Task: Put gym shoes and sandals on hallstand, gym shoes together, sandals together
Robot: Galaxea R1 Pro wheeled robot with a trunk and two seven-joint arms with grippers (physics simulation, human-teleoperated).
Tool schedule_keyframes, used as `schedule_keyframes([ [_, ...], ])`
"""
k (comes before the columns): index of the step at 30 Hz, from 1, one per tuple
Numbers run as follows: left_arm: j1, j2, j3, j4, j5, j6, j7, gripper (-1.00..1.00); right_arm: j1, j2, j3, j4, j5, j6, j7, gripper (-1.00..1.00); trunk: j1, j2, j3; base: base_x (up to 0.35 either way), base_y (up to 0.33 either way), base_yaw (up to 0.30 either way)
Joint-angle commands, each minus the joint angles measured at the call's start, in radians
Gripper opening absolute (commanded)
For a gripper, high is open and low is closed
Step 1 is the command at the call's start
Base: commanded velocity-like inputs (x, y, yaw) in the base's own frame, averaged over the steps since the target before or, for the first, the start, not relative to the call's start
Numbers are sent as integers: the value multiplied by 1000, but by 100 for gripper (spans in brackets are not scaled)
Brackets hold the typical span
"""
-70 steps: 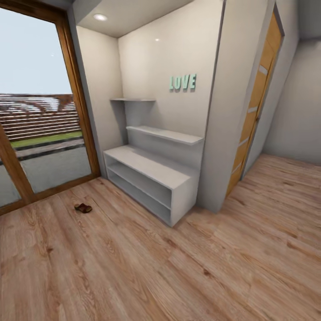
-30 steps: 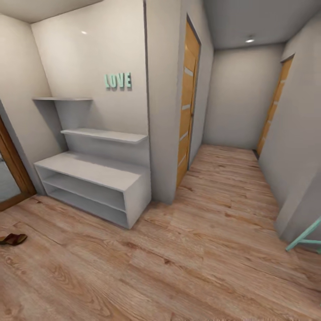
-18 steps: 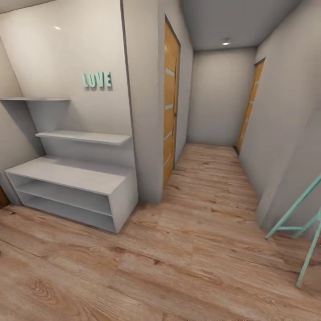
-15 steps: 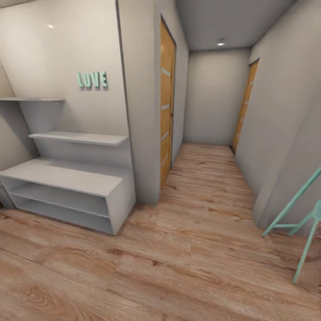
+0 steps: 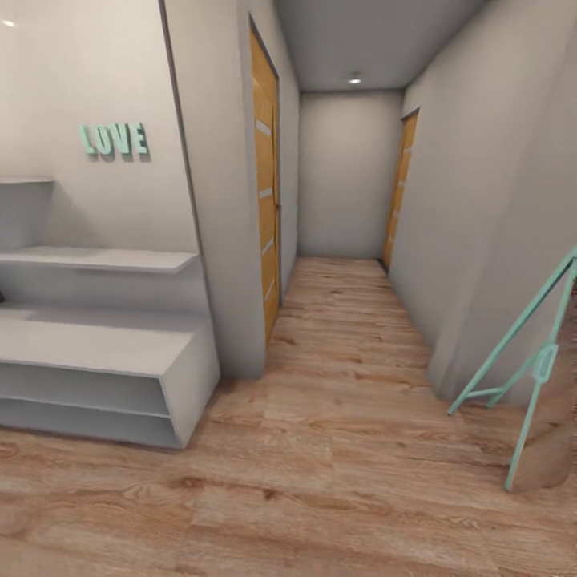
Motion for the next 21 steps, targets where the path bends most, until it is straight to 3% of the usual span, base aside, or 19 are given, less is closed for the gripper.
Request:
schedule_keyframes([
  [1, 0, 0, 0, 2, 0, -3, -2, 100, 0, 0, -1, 0, -1, 0, 0, 100, 1, 0, -1, 327, 115, -188],
  [10, 0, 0, 0, 5, -2, -3, -2, 100, 0, 1, 0, 0, -1, 0, 0, 100, 1, 0, -1, 340, 44, -71],
  [21, 0, 0, -1, 9, -2, -3, -2, 100, 0, -1, -2, -1, -1, 0, 1, 100, 1, 0, 2, 346, 1, -242],
])
